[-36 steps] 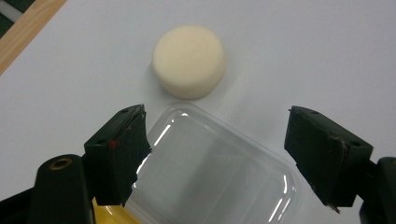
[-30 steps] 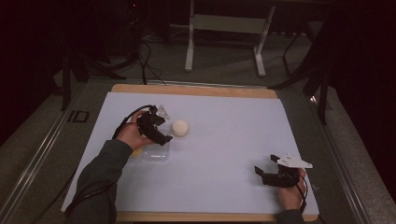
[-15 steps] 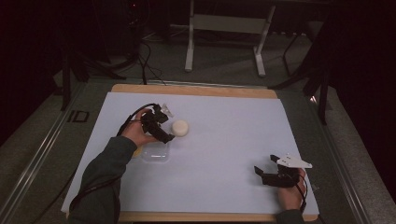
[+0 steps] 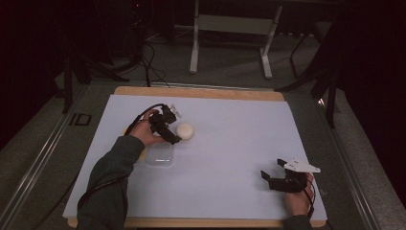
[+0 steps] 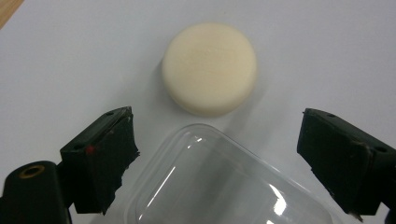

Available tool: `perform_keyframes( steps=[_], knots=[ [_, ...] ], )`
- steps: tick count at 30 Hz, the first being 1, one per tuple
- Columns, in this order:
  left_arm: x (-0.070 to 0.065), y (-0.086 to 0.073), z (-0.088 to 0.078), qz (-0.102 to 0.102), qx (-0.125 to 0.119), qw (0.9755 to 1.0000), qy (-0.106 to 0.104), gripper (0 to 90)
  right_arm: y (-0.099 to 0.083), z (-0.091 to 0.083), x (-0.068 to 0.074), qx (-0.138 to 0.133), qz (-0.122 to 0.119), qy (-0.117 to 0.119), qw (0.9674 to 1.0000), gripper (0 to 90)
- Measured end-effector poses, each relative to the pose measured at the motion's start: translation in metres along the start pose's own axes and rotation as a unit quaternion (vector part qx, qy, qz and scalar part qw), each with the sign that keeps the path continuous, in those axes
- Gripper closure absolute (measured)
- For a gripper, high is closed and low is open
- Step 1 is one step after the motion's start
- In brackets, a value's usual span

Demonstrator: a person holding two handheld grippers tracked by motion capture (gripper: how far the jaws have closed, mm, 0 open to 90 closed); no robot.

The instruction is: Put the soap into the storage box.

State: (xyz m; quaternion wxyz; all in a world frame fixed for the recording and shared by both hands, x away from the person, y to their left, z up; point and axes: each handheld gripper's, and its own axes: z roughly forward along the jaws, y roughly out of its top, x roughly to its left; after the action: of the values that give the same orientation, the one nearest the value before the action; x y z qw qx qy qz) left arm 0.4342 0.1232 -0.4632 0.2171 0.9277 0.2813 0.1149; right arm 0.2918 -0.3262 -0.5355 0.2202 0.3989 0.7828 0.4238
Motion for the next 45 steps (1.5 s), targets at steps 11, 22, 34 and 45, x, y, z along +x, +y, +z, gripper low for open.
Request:
perform_keyframes(
  steps=[11,22,34,45],
  knots=[
    [0.007,0.009,0.008,-0.016,0.010,0.9998,0.001,3.8,0.000,0.000,0.000,0.000,0.000,0.000,1.0000,13.9],
    [0.009,0.023,0.026,-0.016,0.026,0.9995,-0.010,2.9,0.000,0.000,0.000,0.000,0.000,0.001,1.0000,13.9],
    [0.007,0.035,0.042,-0.019,0.052,0.9984,-0.014,4.7,0.000,0.000,0.000,0.000,0.000,0.001,1.0000,13.9],
    [0.006,0.043,0.062,-0.028,0.087,0.9957,-0.017,14.6,0.000,0.000,-0.001,-0.002,0.003,0.001,1.0000,13.9]
  ],
)
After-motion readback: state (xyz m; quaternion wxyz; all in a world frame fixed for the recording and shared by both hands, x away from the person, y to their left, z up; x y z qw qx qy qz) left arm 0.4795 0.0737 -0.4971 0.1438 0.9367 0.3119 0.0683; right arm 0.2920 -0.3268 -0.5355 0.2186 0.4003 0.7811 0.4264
